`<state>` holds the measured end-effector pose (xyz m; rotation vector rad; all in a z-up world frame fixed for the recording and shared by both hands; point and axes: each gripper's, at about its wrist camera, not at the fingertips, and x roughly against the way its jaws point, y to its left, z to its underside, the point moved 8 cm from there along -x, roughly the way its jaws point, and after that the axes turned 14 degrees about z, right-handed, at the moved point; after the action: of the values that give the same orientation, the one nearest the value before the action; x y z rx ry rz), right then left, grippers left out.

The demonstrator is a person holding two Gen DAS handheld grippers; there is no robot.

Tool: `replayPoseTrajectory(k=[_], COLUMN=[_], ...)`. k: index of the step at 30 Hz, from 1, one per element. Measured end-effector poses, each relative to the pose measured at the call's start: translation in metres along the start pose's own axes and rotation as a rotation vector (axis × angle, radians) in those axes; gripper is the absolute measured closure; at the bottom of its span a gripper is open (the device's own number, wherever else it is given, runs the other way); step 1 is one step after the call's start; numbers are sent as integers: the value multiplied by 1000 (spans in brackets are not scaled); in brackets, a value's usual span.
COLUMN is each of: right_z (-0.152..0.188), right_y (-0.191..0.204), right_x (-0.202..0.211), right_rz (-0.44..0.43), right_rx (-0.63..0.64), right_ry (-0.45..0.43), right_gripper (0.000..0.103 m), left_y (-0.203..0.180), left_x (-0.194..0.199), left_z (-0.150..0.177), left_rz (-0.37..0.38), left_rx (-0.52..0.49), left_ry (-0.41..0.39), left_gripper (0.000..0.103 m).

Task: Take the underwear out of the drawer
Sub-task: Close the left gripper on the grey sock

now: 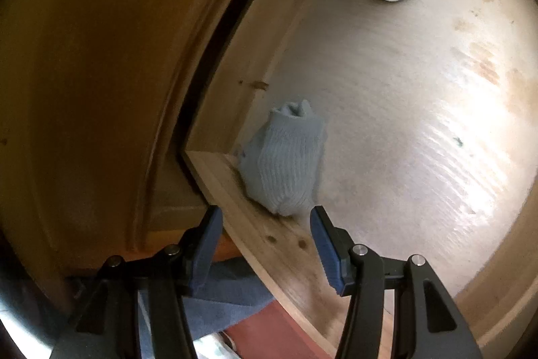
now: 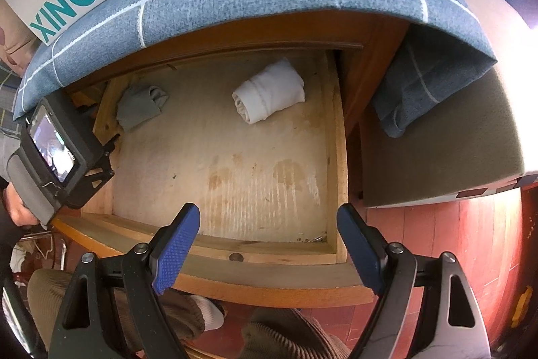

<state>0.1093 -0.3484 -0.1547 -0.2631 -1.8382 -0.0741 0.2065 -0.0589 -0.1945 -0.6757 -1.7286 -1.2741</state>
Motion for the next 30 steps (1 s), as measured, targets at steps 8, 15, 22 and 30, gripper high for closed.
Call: replayPoseTrajectory(k=[8,15,22,30], right_z=[2,4,3,3], right_y=[2,6,7,9], right_x=[-2,-2,-4,-4], right_rz=[-11,-8,-19,-34], right_rx=[-4,0,0,-2], right_ry=[10,10,19,26], right_gripper=[22,22,22,22], left_y=[-5,-17,-16,-11], left_x=[-15,-29,-47,-58], left_z=[-10,-23,-33,-36], left_rz=[-20,8,34,33], left_rx=[-31,-98,-79,-59], left_ry=[-5,-10,-6,-14], left_gripper=[47,47,47,48])
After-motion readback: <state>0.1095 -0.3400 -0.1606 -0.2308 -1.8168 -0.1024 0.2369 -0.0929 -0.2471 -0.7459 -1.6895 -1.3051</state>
